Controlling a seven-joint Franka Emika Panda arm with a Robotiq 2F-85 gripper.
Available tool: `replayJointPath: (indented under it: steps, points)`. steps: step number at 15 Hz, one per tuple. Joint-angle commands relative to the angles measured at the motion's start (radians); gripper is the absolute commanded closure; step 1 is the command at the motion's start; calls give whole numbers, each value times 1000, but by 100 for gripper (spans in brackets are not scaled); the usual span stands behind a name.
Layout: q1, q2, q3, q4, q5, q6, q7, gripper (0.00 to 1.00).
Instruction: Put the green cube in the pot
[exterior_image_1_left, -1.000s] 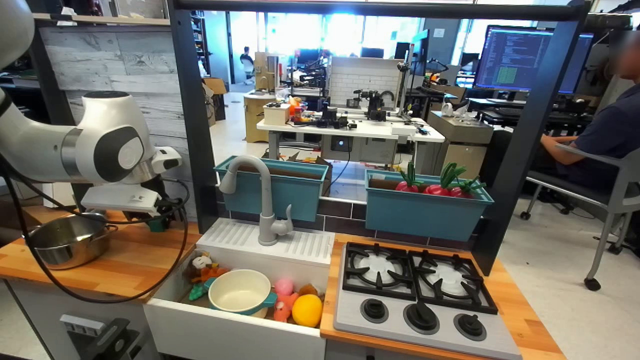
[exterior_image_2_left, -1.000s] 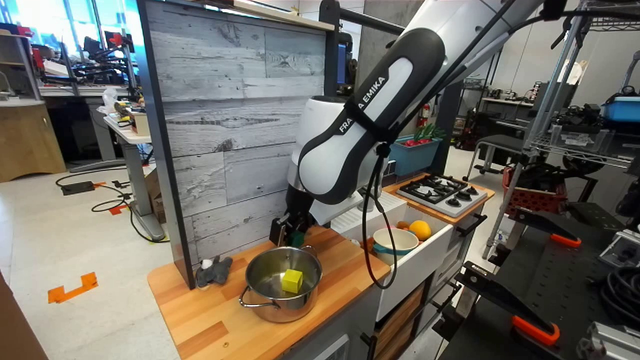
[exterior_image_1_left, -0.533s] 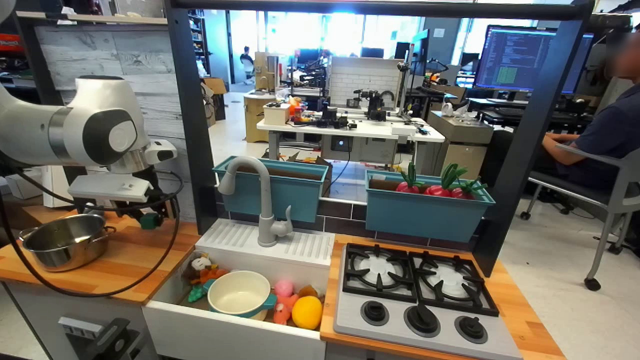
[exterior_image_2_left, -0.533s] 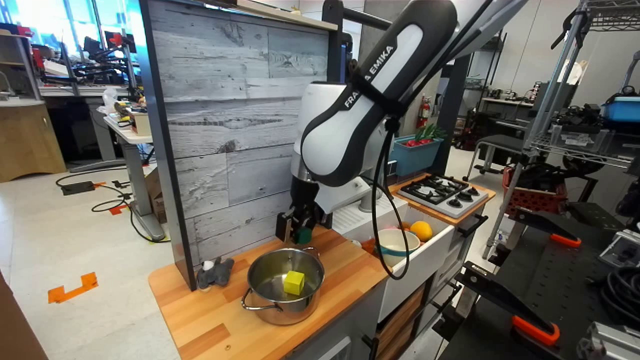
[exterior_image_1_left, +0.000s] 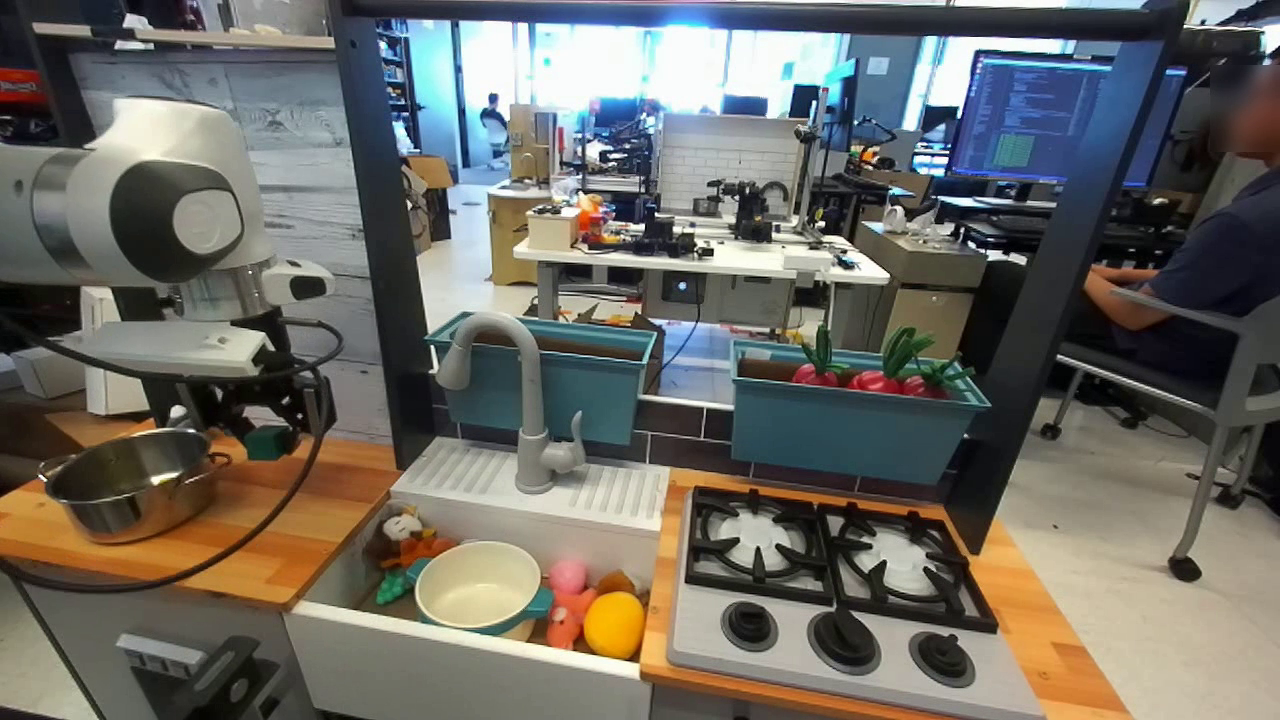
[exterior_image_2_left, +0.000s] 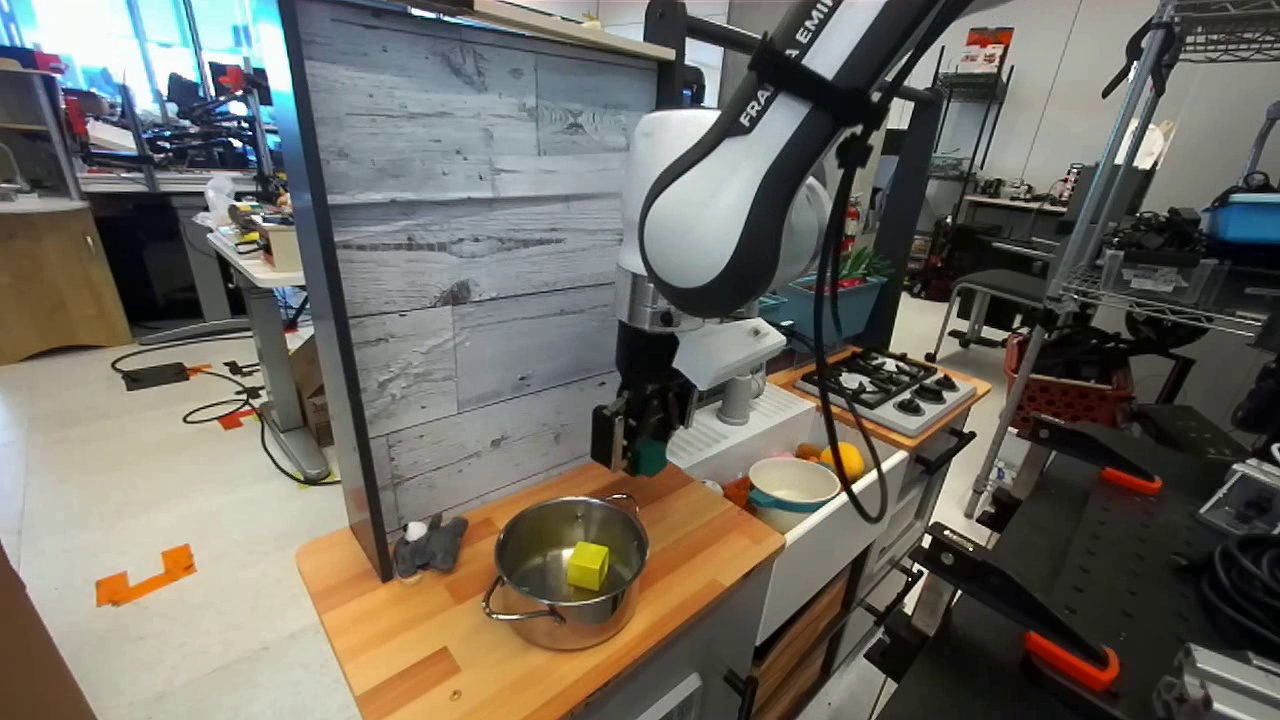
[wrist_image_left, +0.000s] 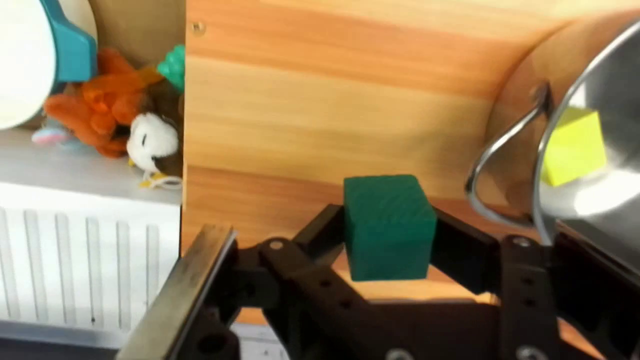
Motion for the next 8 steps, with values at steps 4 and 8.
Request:
replayJointPath:
  steps: [4,8]
  points:
    - [15,-113,27,-143,6,-218,-16,83]
    - [38,-153,50,-212,-19,-109,-45,83]
